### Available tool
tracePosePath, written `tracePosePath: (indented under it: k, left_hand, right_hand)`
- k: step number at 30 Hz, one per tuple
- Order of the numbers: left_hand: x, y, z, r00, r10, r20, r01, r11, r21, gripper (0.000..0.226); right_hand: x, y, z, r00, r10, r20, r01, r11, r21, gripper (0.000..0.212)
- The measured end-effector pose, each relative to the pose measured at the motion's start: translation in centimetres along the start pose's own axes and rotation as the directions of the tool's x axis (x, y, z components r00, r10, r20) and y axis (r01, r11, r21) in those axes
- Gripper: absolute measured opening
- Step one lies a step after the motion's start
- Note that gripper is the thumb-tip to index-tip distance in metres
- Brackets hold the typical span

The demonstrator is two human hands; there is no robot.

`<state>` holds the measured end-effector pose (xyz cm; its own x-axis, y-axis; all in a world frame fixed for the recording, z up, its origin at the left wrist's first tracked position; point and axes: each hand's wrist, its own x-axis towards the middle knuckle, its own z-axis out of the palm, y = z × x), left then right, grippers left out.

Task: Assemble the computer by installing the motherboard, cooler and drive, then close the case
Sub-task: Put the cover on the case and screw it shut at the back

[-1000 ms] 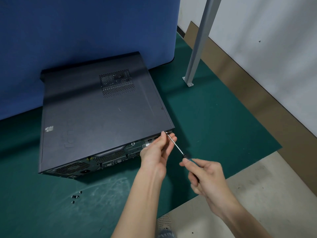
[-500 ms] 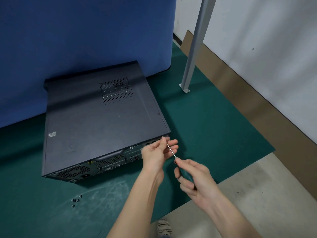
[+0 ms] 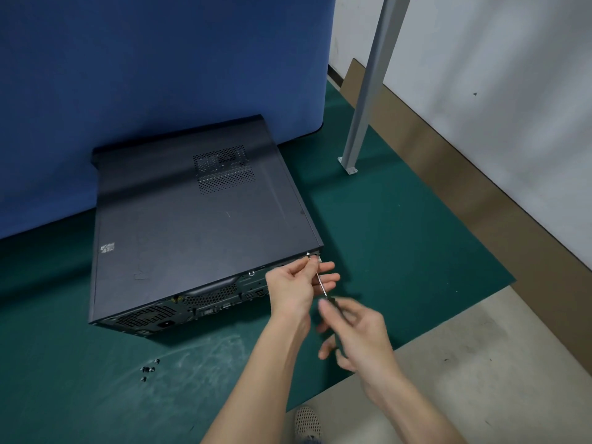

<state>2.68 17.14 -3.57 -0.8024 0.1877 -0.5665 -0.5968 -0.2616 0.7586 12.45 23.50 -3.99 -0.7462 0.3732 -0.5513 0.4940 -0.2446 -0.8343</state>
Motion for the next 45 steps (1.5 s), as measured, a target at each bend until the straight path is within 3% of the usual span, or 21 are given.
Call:
tracePosePath:
  k: [2,3,5,7,8,10,13,14,17,19,21,24,27,29,33,36,38,40,42,43,45]
  left_hand:
    - [-0.1,0.1,0.4,0.999,0.013,-0.041,-0.014,1.000,-0.018,0.011]
    - [-0.2,0.0,0.3,0.999,0.014,-0.036,-0.015,0.999,-0.032,0.010]
    - [-0.3,-0.1,-0.2,0.999,-0.013,0.044,0.015,0.998,-0.054,0.013]
    - [-0.4,0.1,-0.7,0.990,-0.052,0.130,0.056,0.998,-0.032,0.016]
    - [-0.3,0.3,-0.8,0.990,-0.053,0.132,0.053,0.999,0.003,0.016]
    - [-0.1,0.4,-0.5,0.996,-0.026,0.091,0.021,0.998,0.059,0.017]
    - [-0.2,0.3,-0.3,0.999,0.000,0.050,-0.002,0.999,0.050,0.019]
    - [-0.3,0.2,-0.5,0.997,-0.011,0.073,0.009,0.999,0.033,0.021]
    - [-0.6,0.0,-2.2,0.927,-0.143,0.346,0.136,0.990,0.044,0.035]
    - [-1.0,-0.3,-3.2,0.835,-0.203,0.512,0.187,0.979,0.083,0.045]
    - [-1.2,-0.6,-3.3,0.843,-0.196,0.501,0.154,0.980,0.124,0.045]
    - [-1.2,-0.4,-2.6,0.927,-0.103,0.361,0.044,0.985,0.169,0.033]
    - [-1.4,0.2,-2.1,0.951,-0.043,0.306,-0.036,0.969,0.246,0.018]
    - [-1.4,0.4,-1.9,0.957,-0.022,0.289,-0.068,0.952,0.298,0.024]
    - [-1.2,0.5,-2.1,0.949,-0.111,0.296,0.002,0.939,0.344,0.050]
    - [-1.2,0.8,-3.1,0.847,-0.250,0.470,0.140,0.956,0.256,0.053]
    - [-1.3,0.9,-3.0,0.868,-0.235,0.438,0.123,0.956,0.268,0.054]
    - [-1.2,0.5,-2.3,0.937,-0.151,0.315,0.020,0.923,0.384,0.061]
    - [-1.3,0.2,-2.0,0.962,-0.076,0.263,-0.068,0.864,0.499,0.067]
    - [-1.3,0.2,-2.2,0.954,-0.083,0.287,-0.069,0.874,0.482,0.066]
    - [-1.2,0.6,-3.1,0.909,-0.170,0.380,0.016,0.927,0.375,0.056]
  right_hand:
    - [0.1,0.6,0.5,0.944,-0.284,-0.170,0.202,0.901,-0.383,0.021]
    - [0.1,0.8,0.7,0.919,-0.334,-0.210,0.229,0.886,-0.403,0.018]
    - [0.1,0.5,0.5,0.961,-0.187,-0.206,0.177,0.982,-0.064,0.018]
    - [-0.1,-0.3,-0.1,0.997,0.059,-0.053,-0.037,0.939,0.343,0.018]
    - [-0.3,-0.6,-0.3,0.994,0.108,0.009,-0.104,0.918,0.382,0.022]
    - [0.0,-0.3,-0.5,0.997,0.067,-0.035,-0.056,0.964,0.259,0.025]
    - [0.0,0.4,0.3,0.952,-0.210,-0.223,0.164,0.964,-0.209,0.025]
    - [-0.1,0.4,0.4,0.948,-0.205,-0.242,0.162,0.969,-0.186,0.021]
    - [0.1,-0.2,0.3,0.991,0.089,-0.102,-0.047,0.933,0.358,0.016]
    - [0.1,-0.5,0.0,0.969,0.246,0.008,-0.214,0.824,0.524,0.022]
    - [0.4,-0.5,-0.1,0.958,0.280,0.057,-0.264,0.791,0.552,0.028]
    - [0.3,-0.5,-0.1,0.959,0.259,0.120,-0.285,0.857,0.430,0.035]
    - [-0.5,-0.7,-1.2,0.958,0.232,0.166,-0.268,0.934,0.238,0.049]
    - [-0.9,-0.7,-2.2,0.961,0.138,0.238,-0.178,0.972,0.154,0.055]
    - [-0.9,-0.7,-1.3,0.970,0.042,0.238,-0.018,0.994,-0.104,0.016]
    - [-0.6,-0.7,-0.4,0.955,0.155,0.251,-0.178,0.982,0.068,0.006]
    - [-0.4,-0.6,-0.4,0.960,0.198,0.200,-0.216,0.974,0.070,0.009]
    - [-0.3,-0.1,-0.3,0.991,0.133,0.028,-0.124,0.966,-0.227,0.016]
    - [-0.3,-0.1,0.1,0.992,-0.047,-0.115,-0.024,0.838,-0.545,0.022]
    - [-0.3,-0.2,0.4,0.988,-0.065,-0.139,-0.026,0.822,-0.569,0.024]
    - [0.0,-0.8,0.4,0.994,0.063,-0.092,-0.090,0.943,-0.322,0.023]
